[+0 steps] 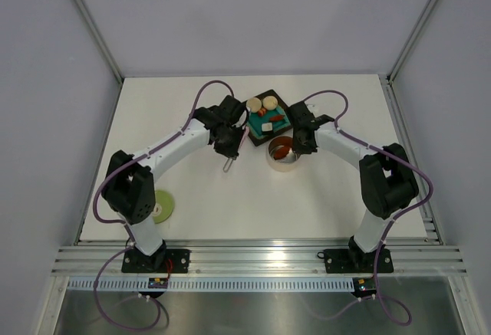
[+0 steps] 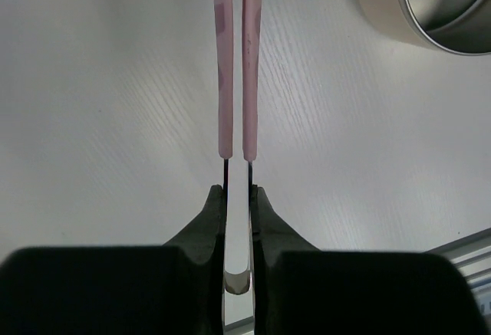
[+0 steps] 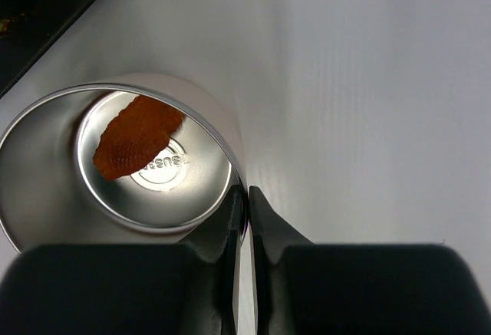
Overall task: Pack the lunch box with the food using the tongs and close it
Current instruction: Move the packing box to the center of the board, then pick up the fake food from the plate.
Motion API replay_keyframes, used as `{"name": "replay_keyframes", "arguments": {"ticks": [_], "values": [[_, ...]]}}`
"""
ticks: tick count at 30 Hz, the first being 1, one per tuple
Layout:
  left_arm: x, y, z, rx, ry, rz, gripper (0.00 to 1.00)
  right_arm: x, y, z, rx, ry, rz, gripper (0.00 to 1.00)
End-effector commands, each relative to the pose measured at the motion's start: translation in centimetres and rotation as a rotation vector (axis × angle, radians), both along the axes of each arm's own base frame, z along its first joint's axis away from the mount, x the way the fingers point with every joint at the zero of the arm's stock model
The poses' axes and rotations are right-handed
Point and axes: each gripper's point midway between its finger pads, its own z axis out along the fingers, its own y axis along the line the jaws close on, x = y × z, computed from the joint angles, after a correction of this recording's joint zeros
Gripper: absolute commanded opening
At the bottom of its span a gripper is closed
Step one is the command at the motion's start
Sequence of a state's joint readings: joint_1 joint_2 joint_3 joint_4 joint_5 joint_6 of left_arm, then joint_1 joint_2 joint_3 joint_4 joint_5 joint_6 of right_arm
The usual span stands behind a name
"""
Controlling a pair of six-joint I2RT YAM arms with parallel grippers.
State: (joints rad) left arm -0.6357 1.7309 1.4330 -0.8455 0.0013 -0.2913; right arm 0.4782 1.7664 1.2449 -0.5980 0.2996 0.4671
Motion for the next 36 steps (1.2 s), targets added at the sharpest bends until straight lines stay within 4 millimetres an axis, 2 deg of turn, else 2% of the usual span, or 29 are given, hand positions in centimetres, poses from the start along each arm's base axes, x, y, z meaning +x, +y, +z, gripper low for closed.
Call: {"name": "replay_keyframes", "arguments": {"ticks": [1,5,10,13,15,16,20,26,30,36], "values": [[0.8,-1.1,1.5,-0.015,-0.022,-0.129,0.00,0.9,-2.1,1.9,-0.033,-0.059,-0.064,0.11],[1.2,-1.4,1.7,-0.006,-0.019,-0.155,0.00,0.7,-2.5,1.9,-0.024,-0.057,-0.069,0.15],[1.9,-2.2,1.7,-0.006,-0.005,-0.170,0.01,0.6,-3.0,1.7,-0.031,-0.048,-0.075,0.26],[2.4,-2.8,1.7,-0.015,-0.004,-0.175,0.05,0.6,-3.2,1.9,-0.027,-0.050,-0.082,0.41],[2.7,-3.1,1.7,-0.017,-0.006,-0.177,0.07,0.5,-3.4,2.2,-0.025,-0.056,-0.086,0.46],[2.8,-3.1,1.6,-0.014,-0.004,-0.180,0.09,0.5,-3.4,2.4,-0.023,-0.061,-0.089,0.53],[3.3,-3.3,1.3,-0.006,-0.006,-0.180,0.13,0.2,-3.8,3.7,-0.014,-0.091,-0.102,0.66],[4.0,-3.9,0.4,-0.001,0.020,-0.179,0.20,-0.5,-5.1,5.8,0.009,-0.133,-0.136,0.68],[4.5,-4.4,0.0,0.004,0.025,-0.170,0.31,-1.2,-5.9,6.6,0.014,-0.149,-0.151,0.68],[5.8,-4.6,0.1,0.004,-0.003,-0.125,0.32,-2.2,-6.8,6.8,0.006,-0.152,-0.166,0.69]]}}
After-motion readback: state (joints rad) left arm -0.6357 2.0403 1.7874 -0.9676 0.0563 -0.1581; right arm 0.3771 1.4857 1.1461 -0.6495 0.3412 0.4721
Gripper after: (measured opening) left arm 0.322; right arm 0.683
